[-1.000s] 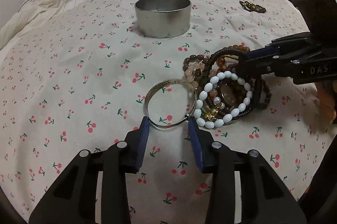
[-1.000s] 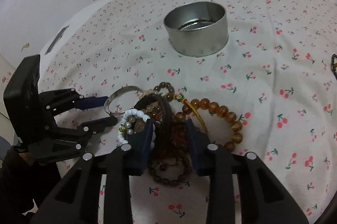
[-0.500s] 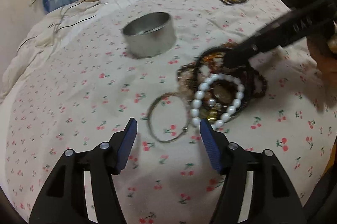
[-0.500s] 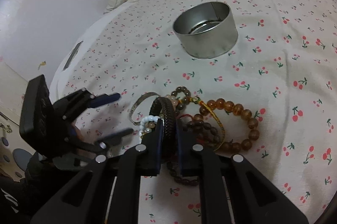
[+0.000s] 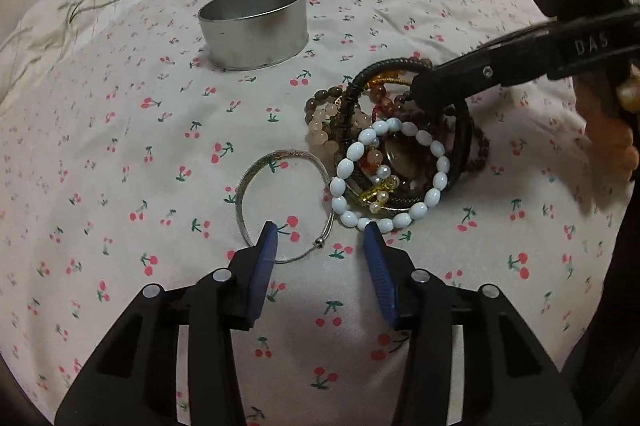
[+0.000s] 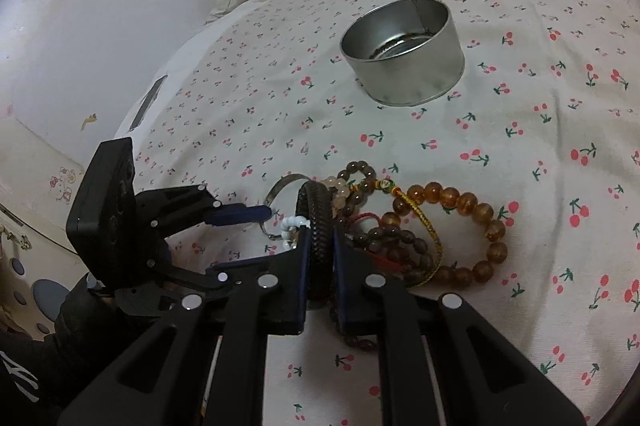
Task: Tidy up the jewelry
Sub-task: 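Grasp the black braided bracelet with the right gripper while the left gripper holds the bangle, then lift the black bracelet with the right gripper while the left gripper lifts the bangle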
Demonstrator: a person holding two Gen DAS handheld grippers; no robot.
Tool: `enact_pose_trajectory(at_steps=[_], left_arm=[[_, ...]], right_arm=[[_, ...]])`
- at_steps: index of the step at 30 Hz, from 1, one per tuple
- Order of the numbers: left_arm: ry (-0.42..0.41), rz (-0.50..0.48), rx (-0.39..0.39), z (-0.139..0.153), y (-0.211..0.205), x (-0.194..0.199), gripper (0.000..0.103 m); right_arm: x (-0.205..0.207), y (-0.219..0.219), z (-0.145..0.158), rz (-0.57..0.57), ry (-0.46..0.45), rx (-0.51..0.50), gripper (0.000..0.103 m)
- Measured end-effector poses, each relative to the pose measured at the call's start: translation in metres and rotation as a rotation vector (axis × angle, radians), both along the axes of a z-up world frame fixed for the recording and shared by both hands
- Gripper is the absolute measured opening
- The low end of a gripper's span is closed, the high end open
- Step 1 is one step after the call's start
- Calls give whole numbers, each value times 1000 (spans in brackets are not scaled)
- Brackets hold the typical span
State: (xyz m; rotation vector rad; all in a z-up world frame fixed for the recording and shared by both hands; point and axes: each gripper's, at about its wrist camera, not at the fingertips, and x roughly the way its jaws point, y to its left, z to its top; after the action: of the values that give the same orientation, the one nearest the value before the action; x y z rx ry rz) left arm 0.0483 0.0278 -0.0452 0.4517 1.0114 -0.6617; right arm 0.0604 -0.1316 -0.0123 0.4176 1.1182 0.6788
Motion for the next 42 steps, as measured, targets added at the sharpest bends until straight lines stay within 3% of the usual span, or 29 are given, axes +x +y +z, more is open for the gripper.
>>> enact_pose_trajectory(at_steps=[6,13,14,15,16,20,23,32,35,37,42], left_arm=[[52,-21,1,0,6,4,43],[23,-21,26,2,5,4,43],[24,-18,31,2,6,5,40],[27,-11,31,2,7,6,25],[36,-21,25,1,8,7,18],[30,-36,37,2,7,4,5],[12,-20,40,6,5,3,4],[11,91,-220,49,35,16,4],[32,112,-307,57,43,19,4],[37,124,-345,60,43,22,4],[38,147,-372,64,42,25,5]], right_arm=[[2,2,-5,11,21,11,13],[1,5,-7,17,28,14,14],[1,5,-7,18,29,17,13],[1,5,-8,20,31,18,13],[1,5,-8,23,33,21,14],[1,7,-9,31,37,38,13],[0,6,-5,21,16,45,12],[-3,-12,10,-42,-22,144,12],[-4,-18,25,-36,-59,230,12],[-7,-14,37,-24,-111,158,11],[-7,-22,41,-2,-96,302,9]])
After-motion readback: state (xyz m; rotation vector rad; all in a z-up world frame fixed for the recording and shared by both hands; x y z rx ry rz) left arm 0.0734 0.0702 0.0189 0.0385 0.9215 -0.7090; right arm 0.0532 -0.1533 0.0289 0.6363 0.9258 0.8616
